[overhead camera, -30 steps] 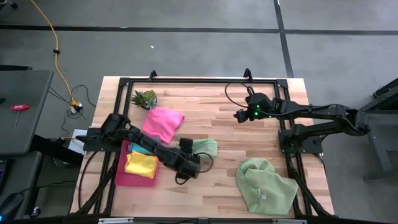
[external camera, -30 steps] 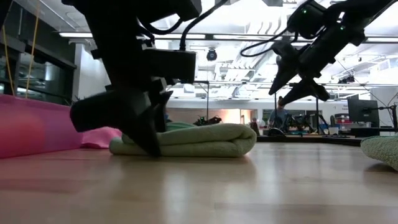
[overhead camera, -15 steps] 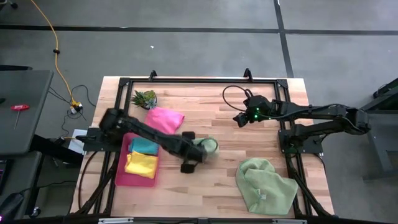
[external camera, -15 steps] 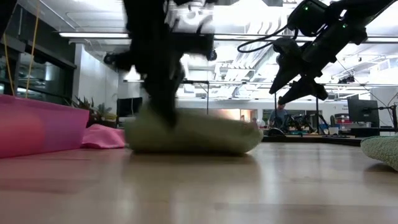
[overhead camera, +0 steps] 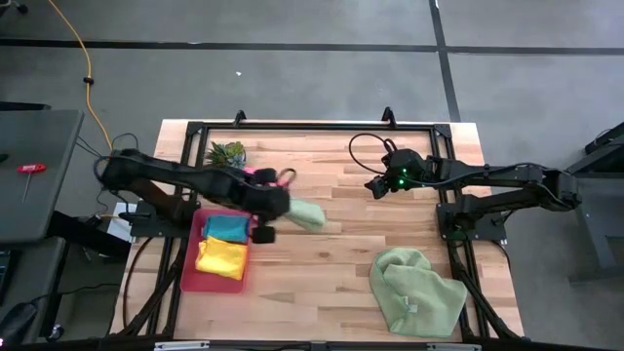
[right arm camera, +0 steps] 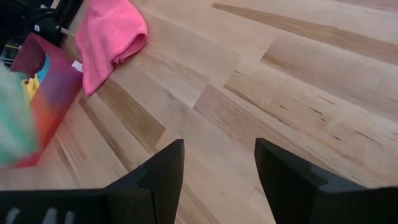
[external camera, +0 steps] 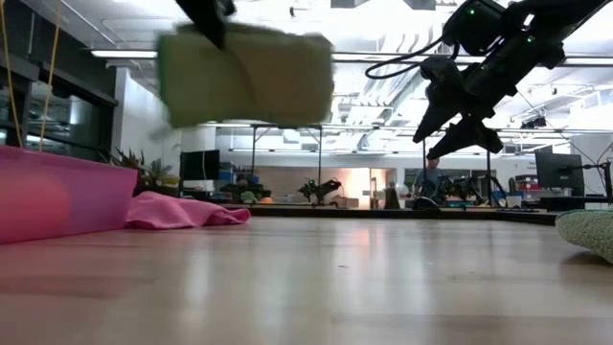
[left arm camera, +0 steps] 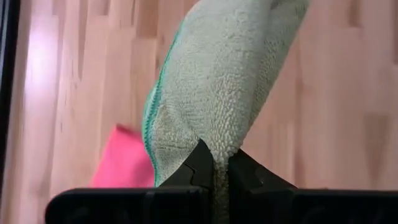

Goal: Fold microfiber towels
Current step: Put the top green microfiber towel into the red bin

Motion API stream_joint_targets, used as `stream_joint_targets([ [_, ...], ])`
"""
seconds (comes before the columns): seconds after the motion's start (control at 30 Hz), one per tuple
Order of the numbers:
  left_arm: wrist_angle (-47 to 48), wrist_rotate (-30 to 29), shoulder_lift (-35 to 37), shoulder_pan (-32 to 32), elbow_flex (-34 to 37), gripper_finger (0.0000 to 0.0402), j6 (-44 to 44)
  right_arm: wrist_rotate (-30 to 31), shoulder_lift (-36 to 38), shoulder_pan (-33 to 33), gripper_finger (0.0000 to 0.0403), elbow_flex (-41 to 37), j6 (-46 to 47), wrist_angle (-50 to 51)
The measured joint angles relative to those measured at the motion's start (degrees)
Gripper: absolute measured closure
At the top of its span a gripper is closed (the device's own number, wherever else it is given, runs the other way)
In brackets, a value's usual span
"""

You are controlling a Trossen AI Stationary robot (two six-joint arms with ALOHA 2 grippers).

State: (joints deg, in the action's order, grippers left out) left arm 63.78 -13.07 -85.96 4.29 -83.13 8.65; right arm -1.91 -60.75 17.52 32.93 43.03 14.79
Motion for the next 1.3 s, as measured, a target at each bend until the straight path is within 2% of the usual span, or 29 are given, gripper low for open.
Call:
stream_joint_targets([
  [0.27,17.0,2.8,9.8,4.8,0.0,0.0401,12.2,0.0,0.0,0.0,0.0214,0.0,0.2,0.0],
  [0.43,25.9,4.9,12.3,10.4,0.0,0.0401,19.0,0.0,0.0,0.1,0.0214,0.0,0.5,-0.4],
  [0.63,26.1,7.0,13.1,17.3,0.2,0.0401,27.5,0.0,0.0,0.1,0.0214,0.0,1.0,-0.5],
  [0.9,26.1,11.1,13.1,28.7,6.5,0.0401,38.2,0.0,0.0,0.1,0.0214,0.0,2.0,-0.5],
  [0.97,25.3,9.4,13.1,31.9,8.3,0.0401,41.9,0.0,0.0,0.1,0.0214,0.0,2.0,-0.5],
  [1.13,24.3,-0.1,13.1,38.0,10.9,0.0401,51.2,0.0,0.0,0.1,0.0214,0.0,2.0,-0.5],
  [1.3,24.4,-5.5,13.1,38.6,13.7,0.0401,55.5,0.0,0.0,0.1,0.0214,0.0,2.6,-0.5],
])
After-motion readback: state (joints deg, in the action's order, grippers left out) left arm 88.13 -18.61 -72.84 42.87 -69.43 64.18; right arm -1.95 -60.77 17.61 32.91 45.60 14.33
